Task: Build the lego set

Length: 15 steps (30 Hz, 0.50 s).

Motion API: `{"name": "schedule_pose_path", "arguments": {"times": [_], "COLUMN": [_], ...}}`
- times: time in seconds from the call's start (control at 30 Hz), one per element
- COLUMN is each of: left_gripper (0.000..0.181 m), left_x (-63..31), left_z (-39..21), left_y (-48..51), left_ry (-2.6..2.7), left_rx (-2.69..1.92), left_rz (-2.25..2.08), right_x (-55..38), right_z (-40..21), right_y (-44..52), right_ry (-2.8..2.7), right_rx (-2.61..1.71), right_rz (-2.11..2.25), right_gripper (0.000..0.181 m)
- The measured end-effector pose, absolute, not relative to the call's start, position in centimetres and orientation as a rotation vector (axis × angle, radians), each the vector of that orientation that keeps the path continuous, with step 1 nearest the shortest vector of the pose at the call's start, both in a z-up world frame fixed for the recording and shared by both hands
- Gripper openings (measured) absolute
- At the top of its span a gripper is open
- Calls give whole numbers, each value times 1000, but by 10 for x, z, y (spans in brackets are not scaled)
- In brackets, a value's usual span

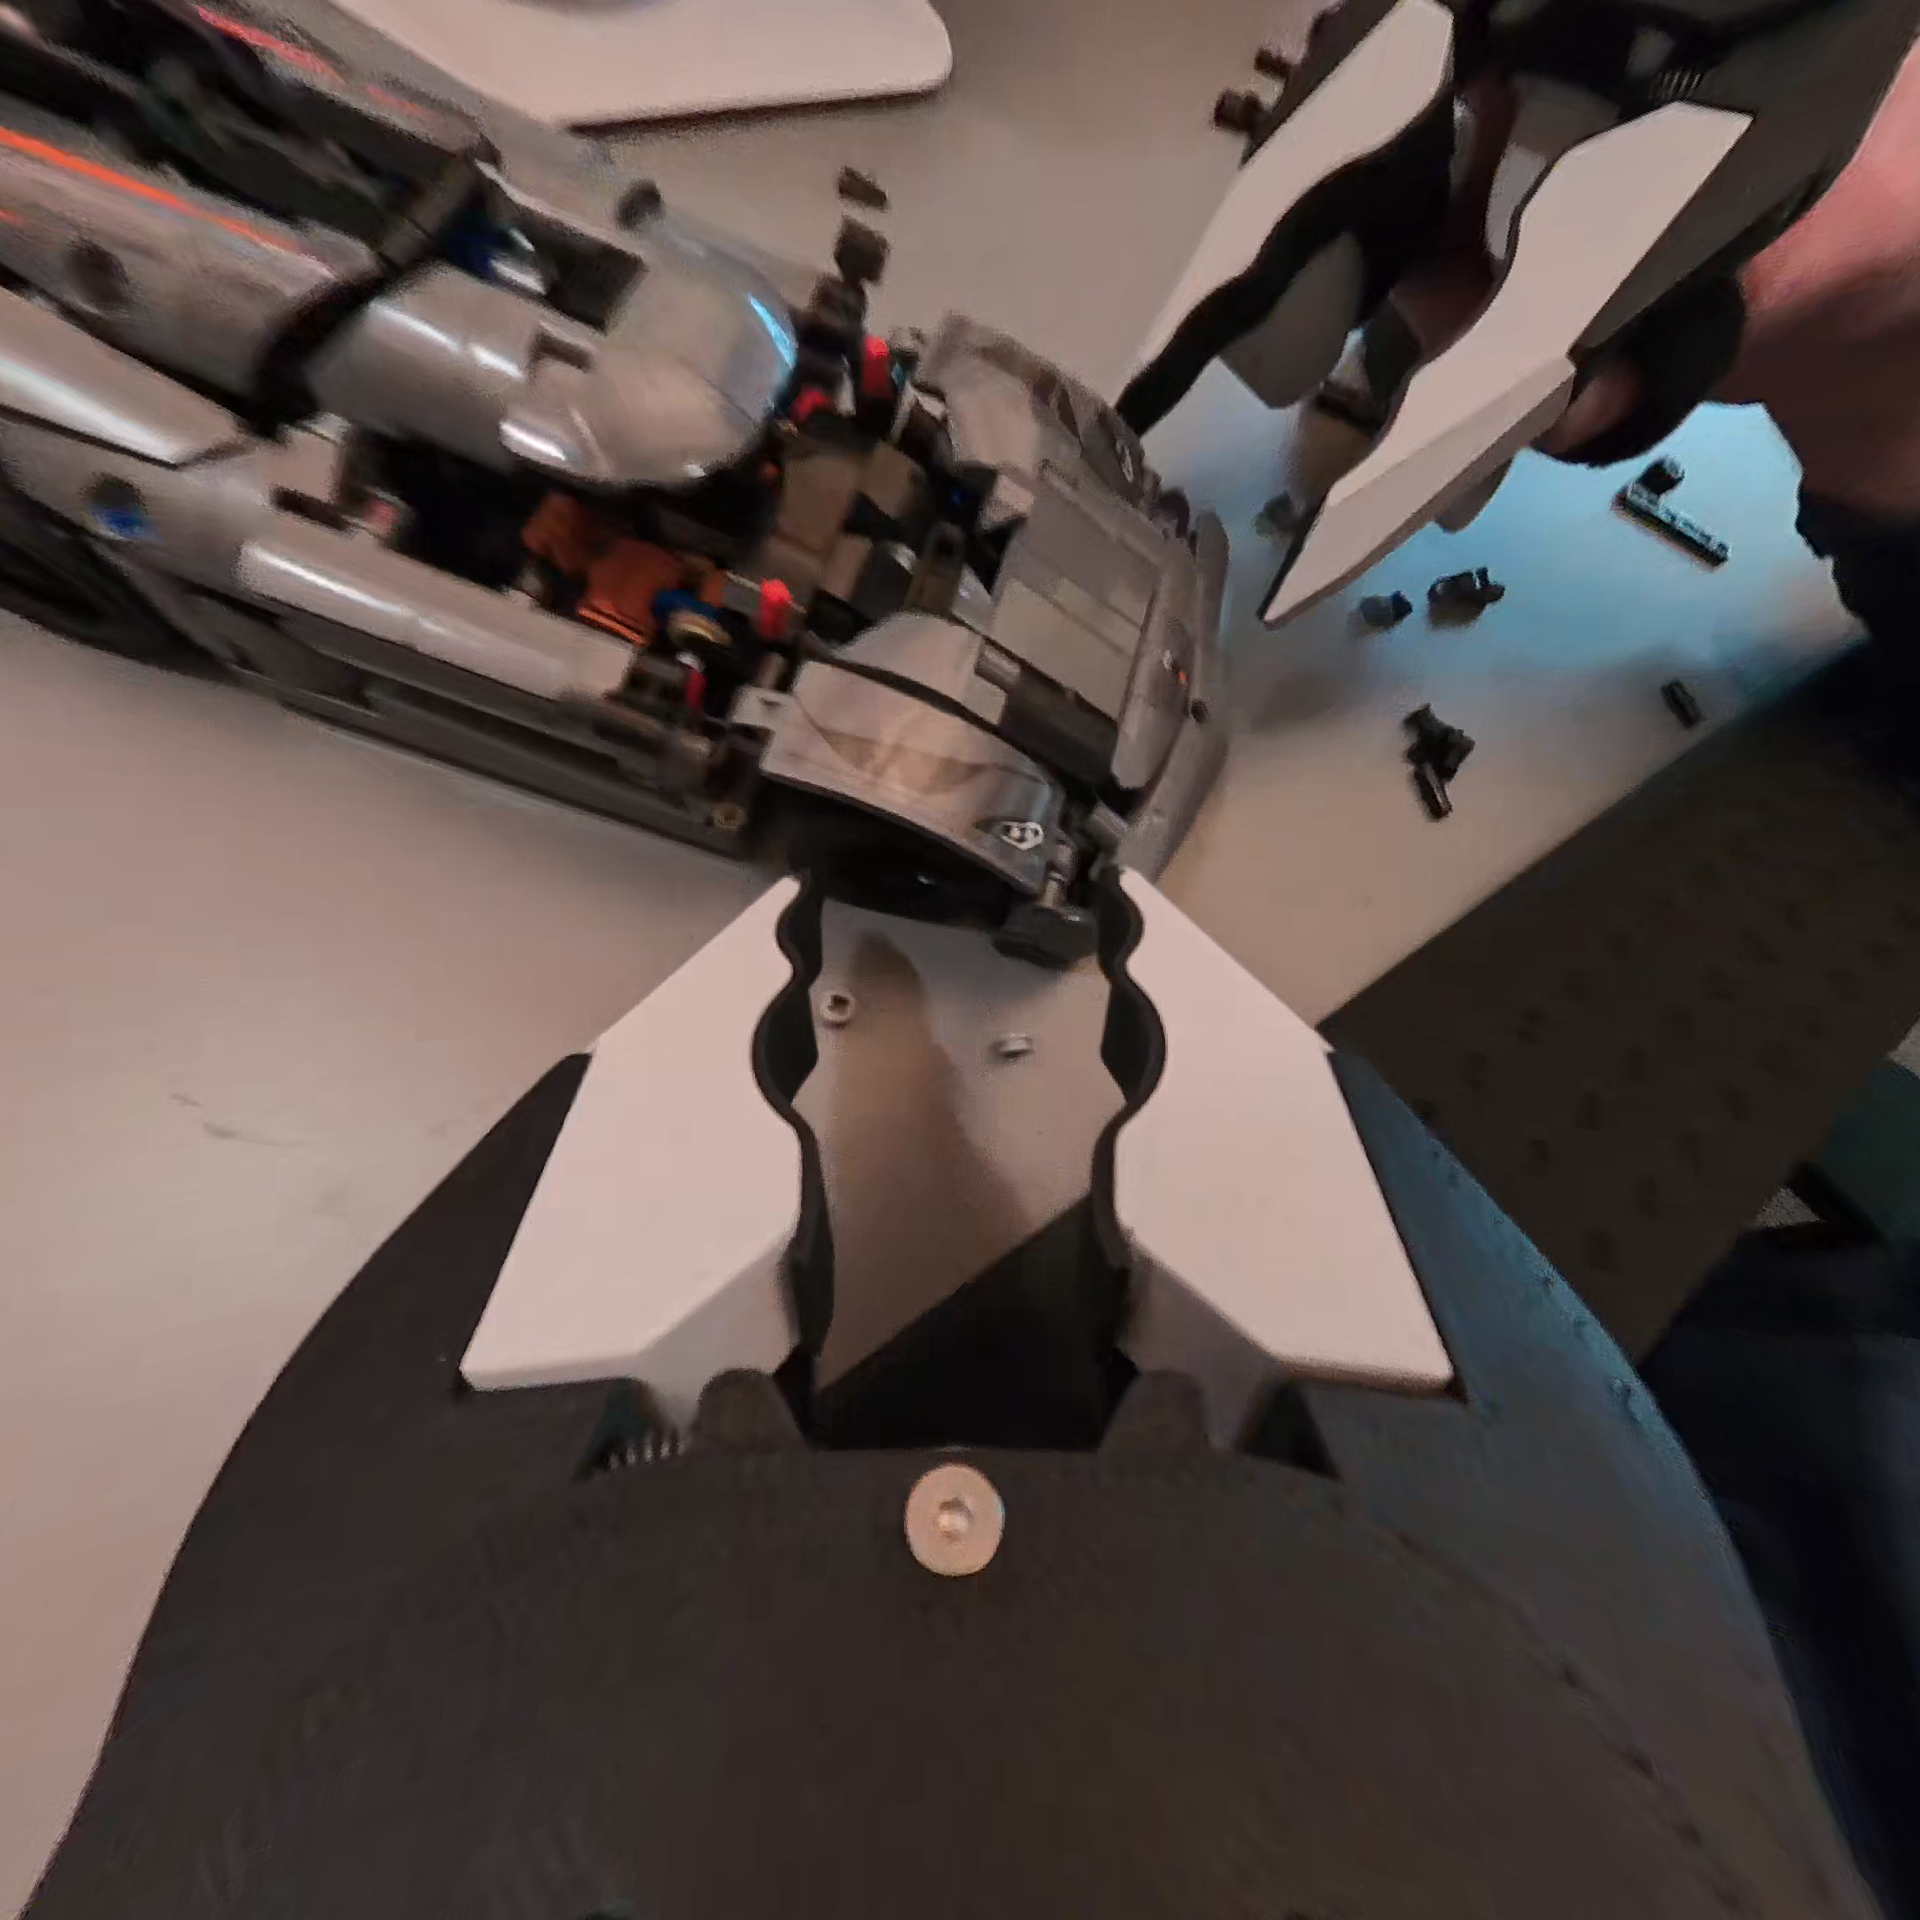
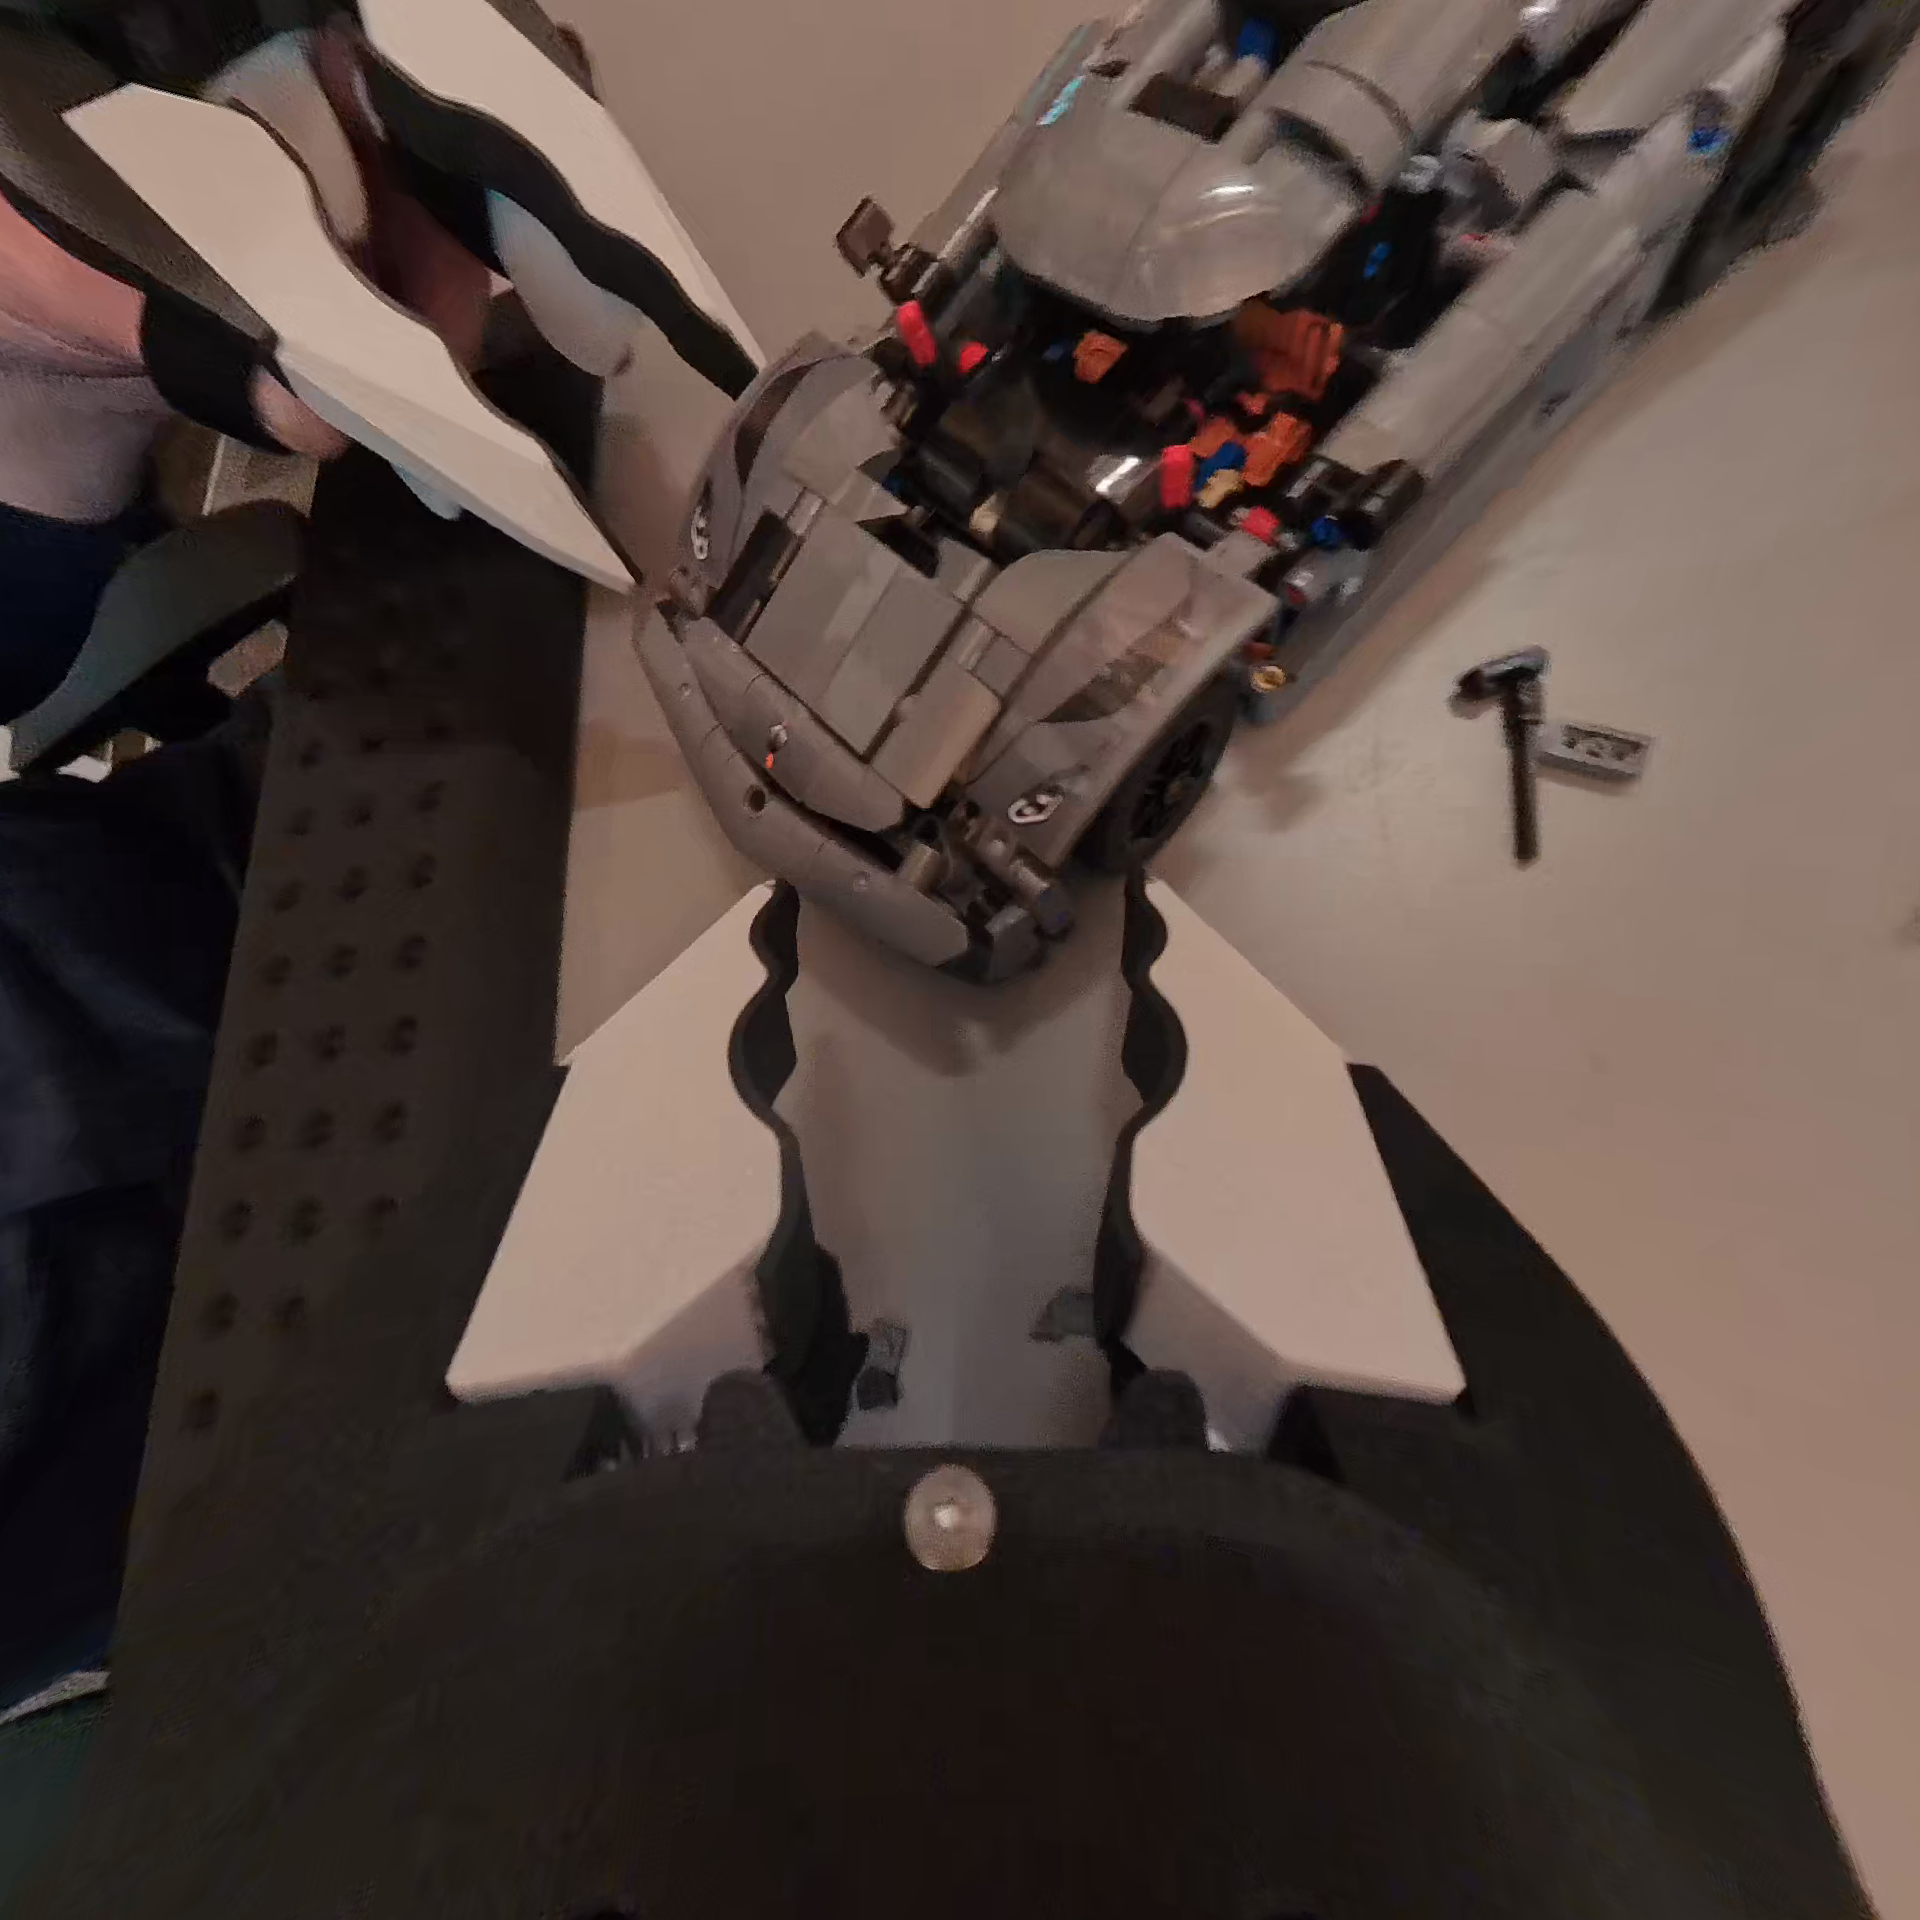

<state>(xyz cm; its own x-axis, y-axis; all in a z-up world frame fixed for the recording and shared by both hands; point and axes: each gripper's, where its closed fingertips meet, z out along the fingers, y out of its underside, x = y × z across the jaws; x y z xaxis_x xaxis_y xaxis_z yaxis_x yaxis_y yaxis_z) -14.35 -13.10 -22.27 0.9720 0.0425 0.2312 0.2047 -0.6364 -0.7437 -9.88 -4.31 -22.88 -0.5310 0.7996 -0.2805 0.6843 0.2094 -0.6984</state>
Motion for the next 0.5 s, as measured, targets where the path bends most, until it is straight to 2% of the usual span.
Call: {"name": "schedule_pose_path", "arguments": {"times": [0.5], "left_gripper": [54], "left_x": [-150], "left_z": [-222], "left_y": [-123], "left_ry": [-183], "left_rx": [-2223], "left_rz": [-268], "right_x": [-110], "right_z": [-229], "right_y": [-62], "right_ry": [-2331], "right_rx": [-1372], "right_rz": [1185], "right_gripper": [62]}}
